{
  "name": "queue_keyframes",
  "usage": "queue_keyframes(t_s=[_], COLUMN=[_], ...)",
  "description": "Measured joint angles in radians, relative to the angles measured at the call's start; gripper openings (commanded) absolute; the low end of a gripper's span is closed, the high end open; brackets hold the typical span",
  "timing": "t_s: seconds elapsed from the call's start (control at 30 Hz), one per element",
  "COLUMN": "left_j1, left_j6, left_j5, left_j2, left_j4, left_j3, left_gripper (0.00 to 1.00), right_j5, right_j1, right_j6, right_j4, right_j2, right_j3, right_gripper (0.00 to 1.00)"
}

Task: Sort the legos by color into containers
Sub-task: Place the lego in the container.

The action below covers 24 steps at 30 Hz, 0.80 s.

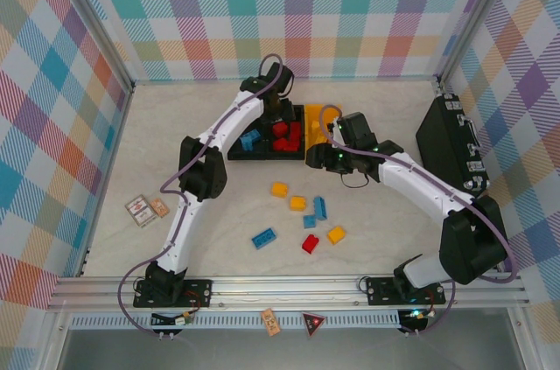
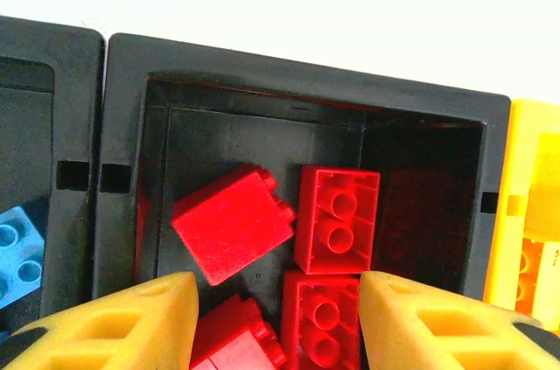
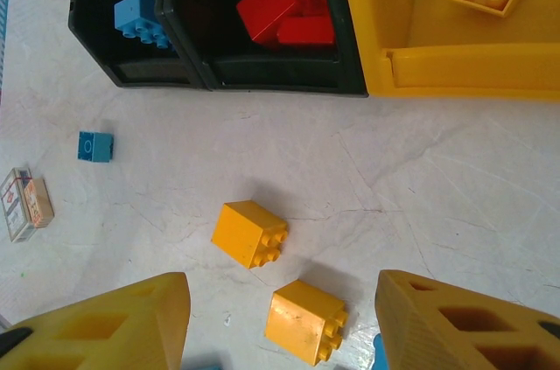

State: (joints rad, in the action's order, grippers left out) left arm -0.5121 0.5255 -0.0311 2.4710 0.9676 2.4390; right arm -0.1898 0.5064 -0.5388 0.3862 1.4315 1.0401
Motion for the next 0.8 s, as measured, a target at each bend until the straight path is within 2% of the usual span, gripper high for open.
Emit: queue_keyframes(t_s=[0.23,0.5,0.8], left_j1=[-0.01,-0.014,-0.013], left_j6=[-0.019,-0.037,-0.044], left_j5=[0.029,0.077,0.057], left_j2=[-0.156,-0.462,-0.686], left_j4=[-0.023,-0.134,-0.22], left_j3=[-0.157,-0.505,-0.892], left_gripper=[0.52,0.53,0.54], right_j5=[0.013,0.031,0.007], right_j1=[-0.003,-0.003,0.0], right_j6=[0.001,0.002,0.008], right_j4=[0.024,0.077,0.094], right_j2=[0.0,0.0,-0.002], right_j3=[0.006,0.01,0.007], right_gripper=[0.59,0.59,0.59])
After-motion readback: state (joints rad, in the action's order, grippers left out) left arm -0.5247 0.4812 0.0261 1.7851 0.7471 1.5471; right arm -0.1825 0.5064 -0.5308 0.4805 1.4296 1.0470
